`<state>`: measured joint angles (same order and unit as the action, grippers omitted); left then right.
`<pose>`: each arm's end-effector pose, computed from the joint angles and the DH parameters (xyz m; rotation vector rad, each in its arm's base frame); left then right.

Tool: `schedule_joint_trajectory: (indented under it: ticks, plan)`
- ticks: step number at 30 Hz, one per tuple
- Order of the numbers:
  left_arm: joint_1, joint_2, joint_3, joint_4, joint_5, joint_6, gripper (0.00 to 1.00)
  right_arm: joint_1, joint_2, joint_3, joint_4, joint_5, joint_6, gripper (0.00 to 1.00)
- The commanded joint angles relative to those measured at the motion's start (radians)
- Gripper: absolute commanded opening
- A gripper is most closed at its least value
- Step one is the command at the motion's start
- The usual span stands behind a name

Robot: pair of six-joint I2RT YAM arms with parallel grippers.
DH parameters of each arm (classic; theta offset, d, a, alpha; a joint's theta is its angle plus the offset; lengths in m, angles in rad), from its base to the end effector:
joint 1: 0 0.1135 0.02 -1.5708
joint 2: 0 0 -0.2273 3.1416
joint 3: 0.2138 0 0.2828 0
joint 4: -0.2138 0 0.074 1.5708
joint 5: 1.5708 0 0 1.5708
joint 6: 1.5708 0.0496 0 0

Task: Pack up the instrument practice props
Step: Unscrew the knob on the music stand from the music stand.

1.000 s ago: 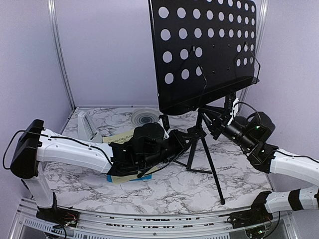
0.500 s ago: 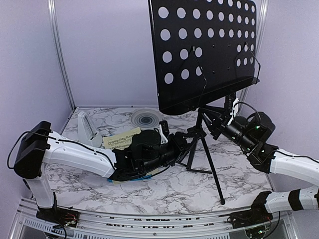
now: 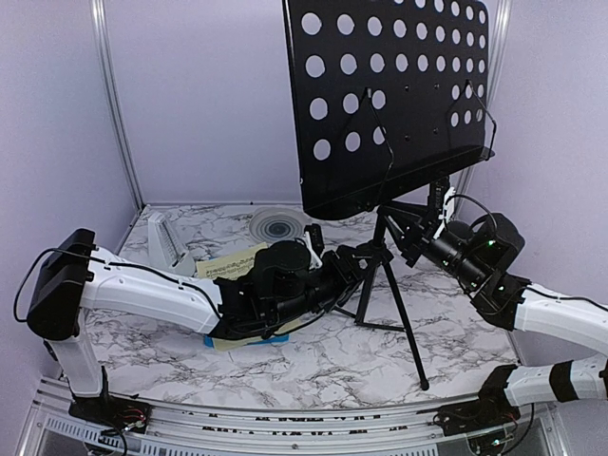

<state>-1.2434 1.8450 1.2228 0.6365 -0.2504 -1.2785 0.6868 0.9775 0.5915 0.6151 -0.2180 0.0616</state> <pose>0.1606 -0.4346 0.2217 -0.2686 1.8455 -1.7162 0.2180 0.1927 0.2813 -0.6039 1.2514 0.7742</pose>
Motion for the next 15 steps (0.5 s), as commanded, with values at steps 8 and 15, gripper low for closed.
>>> schedule_joint_trajectory:
  ticks: [8,15]
  plan:
    - [0.025,-0.001,-0.009,-0.045,-0.008,-0.098,0.47,0.008,-0.017,0.042,0.016,-0.021,0.018,0.0]
    - [0.027,0.011,-0.02,-0.059,0.01,-0.113,0.39,0.009,-0.017,0.041,0.018,-0.019,0.018,0.0]
